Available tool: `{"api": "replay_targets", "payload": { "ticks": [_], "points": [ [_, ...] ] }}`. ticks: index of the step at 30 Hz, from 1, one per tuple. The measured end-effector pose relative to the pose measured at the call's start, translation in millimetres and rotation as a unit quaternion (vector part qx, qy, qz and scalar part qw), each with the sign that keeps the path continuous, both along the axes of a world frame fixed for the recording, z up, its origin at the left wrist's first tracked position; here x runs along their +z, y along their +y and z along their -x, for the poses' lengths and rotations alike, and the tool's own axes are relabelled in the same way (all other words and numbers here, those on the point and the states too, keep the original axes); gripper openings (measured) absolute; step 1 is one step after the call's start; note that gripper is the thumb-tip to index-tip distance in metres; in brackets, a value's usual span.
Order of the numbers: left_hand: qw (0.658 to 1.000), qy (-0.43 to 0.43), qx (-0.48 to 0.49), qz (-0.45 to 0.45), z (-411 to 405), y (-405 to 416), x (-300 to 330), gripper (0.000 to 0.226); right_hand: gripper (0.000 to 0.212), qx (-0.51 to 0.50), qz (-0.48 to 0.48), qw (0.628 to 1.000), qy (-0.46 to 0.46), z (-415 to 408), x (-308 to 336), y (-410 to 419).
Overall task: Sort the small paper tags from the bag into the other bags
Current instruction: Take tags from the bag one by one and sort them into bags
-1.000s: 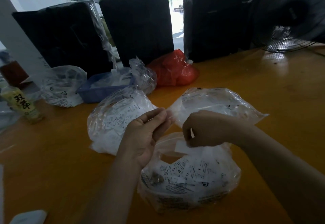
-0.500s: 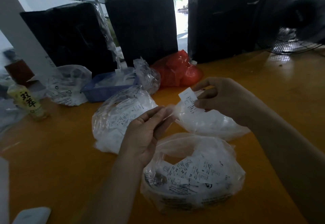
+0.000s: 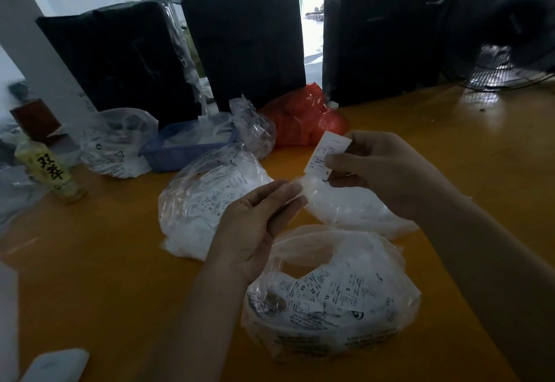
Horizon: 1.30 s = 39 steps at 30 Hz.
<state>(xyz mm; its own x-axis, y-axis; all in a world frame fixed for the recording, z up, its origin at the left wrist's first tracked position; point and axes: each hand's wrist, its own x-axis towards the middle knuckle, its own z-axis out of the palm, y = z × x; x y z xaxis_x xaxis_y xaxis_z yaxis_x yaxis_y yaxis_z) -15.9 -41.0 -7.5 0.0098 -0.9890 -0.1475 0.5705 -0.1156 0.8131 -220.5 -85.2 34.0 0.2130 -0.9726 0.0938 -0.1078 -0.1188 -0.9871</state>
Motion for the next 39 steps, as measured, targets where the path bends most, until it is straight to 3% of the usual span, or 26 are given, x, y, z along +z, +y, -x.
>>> {"api": "replay_targets", "payload": {
  "ticks": [4,9,14,18,23,26,34,39],
  "points": [
    [1.0,0.002,0.002,0.003,-0.9,-0.3,-1.2,0.046,0.015,0.006,0.017,0.999,0.027,-5.5,-6.4,-0.5],
    [1.0,0.002,0.009,-0.002,-1.7,-1.5,-2.7,0.047,0.017,-0.001,-0.012,0.999,-0.046,-8.7,-12.6,-4.6],
    [0.999,0.022,-0.008,-0.025,-0.6,-2.7,-2.5,0.02,0.017,-0.006,-0.017,0.995,-0.096,-15.5,-19.3,-4.9],
    [0.998,0.035,-0.021,-0.037,2.3,-1.3,-1.3,0.018,0.015,-0.007,-0.011,0.994,-0.105,-19.4,-22.5,-4.8],
    [0.992,0.104,-0.007,-0.071,3.4,-1.3,1.4,0.031,0.007,-0.021,0.027,0.998,-0.044,-21.3,-25.0,-3.4],
    [0.99,0.118,-0.015,-0.082,3.2,-0.9,2.5,0.018,0.005,-0.033,0.05,0.998,-0.023,-21.5,-25.1,-2.9],
    [0.993,0.092,-0.016,-0.068,5.7,-1.3,-1.2,0.016,0.003,-0.035,0.058,0.998,0.003,-23.5,-29.0,-4.4],
    [0.999,0.044,-0.012,-0.029,6.1,-1.0,-3.7,0.042,0.005,-0.008,0.043,0.998,0.04,-22.3,-29.2,-5.3]
  ]
}}
